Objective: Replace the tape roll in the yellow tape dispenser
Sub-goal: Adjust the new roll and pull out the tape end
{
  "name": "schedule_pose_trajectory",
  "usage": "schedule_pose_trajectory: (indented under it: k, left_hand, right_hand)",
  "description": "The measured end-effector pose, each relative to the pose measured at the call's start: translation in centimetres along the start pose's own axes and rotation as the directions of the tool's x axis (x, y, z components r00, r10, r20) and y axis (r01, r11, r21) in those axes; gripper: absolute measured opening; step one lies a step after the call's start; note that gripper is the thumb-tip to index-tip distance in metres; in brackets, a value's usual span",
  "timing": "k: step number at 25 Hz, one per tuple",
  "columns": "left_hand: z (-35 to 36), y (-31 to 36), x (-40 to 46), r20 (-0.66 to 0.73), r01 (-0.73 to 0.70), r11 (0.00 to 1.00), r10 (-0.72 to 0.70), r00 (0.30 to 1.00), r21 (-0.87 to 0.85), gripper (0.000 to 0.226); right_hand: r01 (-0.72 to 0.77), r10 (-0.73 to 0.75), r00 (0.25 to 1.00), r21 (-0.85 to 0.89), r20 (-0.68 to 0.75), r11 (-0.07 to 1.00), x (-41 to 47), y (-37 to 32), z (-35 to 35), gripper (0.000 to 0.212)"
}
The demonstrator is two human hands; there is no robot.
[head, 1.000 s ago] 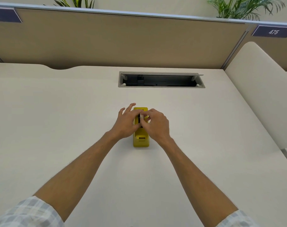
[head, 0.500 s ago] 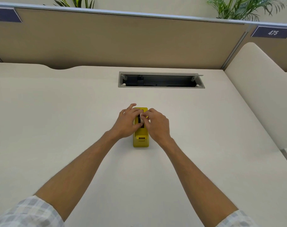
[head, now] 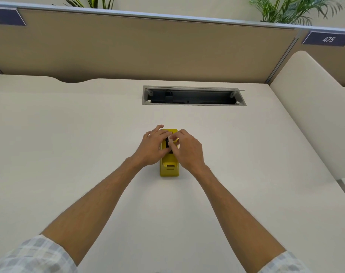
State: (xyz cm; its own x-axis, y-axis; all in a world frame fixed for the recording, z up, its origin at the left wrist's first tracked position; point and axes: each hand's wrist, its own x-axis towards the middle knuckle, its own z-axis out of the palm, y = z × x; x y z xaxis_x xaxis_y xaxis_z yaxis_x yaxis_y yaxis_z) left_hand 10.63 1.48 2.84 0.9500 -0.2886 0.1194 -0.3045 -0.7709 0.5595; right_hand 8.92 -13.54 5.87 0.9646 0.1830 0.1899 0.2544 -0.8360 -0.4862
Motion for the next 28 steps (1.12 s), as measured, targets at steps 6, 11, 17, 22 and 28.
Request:
schedule_pose_trajectory:
  k: [6,11,17,22,28]
  left_hand:
    - [0.2,-0.4,0.1,0.016,0.016,0.999,-0.016,1.0,0.034,0.051]
    - [0.4,-0.5,0.1,0.005,0.026,0.999,-0.026,1.0,0.043,0.052]
    - [0.2,-0.4,0.0,0.008,0.013,0.999,-0.013,1.0,0.049,0.052]
    - [0.0,-0.1,-0.1,0.05,0.022,0.997,-0.025,0.998,0.073,0.054]
    - [0.4,0.4,-0.9,0.024,0.017,0.997,-0.018,1.0,0.07,0.053]
  right_hand:
    - [-0.041,0.04,0.999,0.028,0.032,0.999,0.4,0.2,-0.4,0.018]
    - [-0.005,0.005,0.999,-0.009,0.036,1.0,-0.2,0.2,-0.3,0.018]
    - [-0.021,0.021,1.0,0.025,-0.001,0.999,-1.7,0.1,0.4,0.018]
    - [-0.041,0.043,0.998,0.06,-0.038,0.997,-1.9,0.1,0.5,0.018]
    - [-0.068,0.075,0.994,0.085,-0.076,0.994,-2.4,-0.1,0.7,0.017]
